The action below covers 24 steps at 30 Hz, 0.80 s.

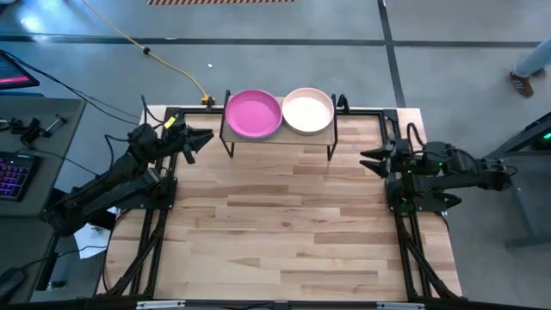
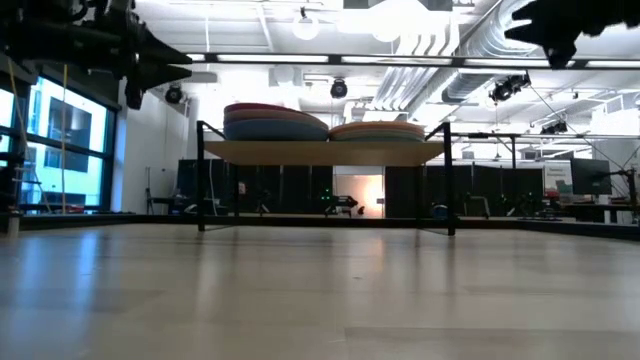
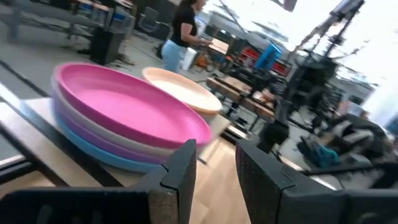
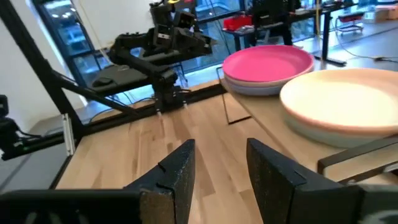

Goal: Place and stack plates onto a shelf
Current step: Return to Home Position

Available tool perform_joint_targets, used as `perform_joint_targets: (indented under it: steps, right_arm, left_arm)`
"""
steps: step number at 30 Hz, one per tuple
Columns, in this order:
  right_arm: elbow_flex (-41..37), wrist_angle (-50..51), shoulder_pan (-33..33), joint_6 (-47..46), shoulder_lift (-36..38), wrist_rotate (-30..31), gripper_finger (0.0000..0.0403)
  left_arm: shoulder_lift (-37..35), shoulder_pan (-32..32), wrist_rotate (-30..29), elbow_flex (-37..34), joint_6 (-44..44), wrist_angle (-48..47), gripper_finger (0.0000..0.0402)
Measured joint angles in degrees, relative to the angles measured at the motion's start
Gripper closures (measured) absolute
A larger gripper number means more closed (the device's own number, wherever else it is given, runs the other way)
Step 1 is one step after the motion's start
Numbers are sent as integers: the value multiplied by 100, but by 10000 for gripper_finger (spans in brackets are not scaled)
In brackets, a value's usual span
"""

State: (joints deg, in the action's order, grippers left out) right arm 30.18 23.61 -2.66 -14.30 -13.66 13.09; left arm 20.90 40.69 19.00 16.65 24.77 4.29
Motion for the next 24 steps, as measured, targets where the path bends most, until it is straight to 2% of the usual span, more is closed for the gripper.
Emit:
perform_joint_targets:
  steps: [6,14,21,24]
  right_arm:
    - [-844,-903,0,82,420,86,273]
    - [-1570,-1457,0,-89,814,83,273]
    - [-2286,-2268,0,-375,899,51,273]
    - [-2563,-2684,0,-387,899,41,273]
  left_arm:
    - [-131,-598,-2,-412,-84,82,308]
    - [-131,-1202,-15,-1185,-236,1685,312]
    - [-126,-1675,-6,-1592,-247,1705,312]
    - [-111,-1831,-8,-1605,-452,1381,312]
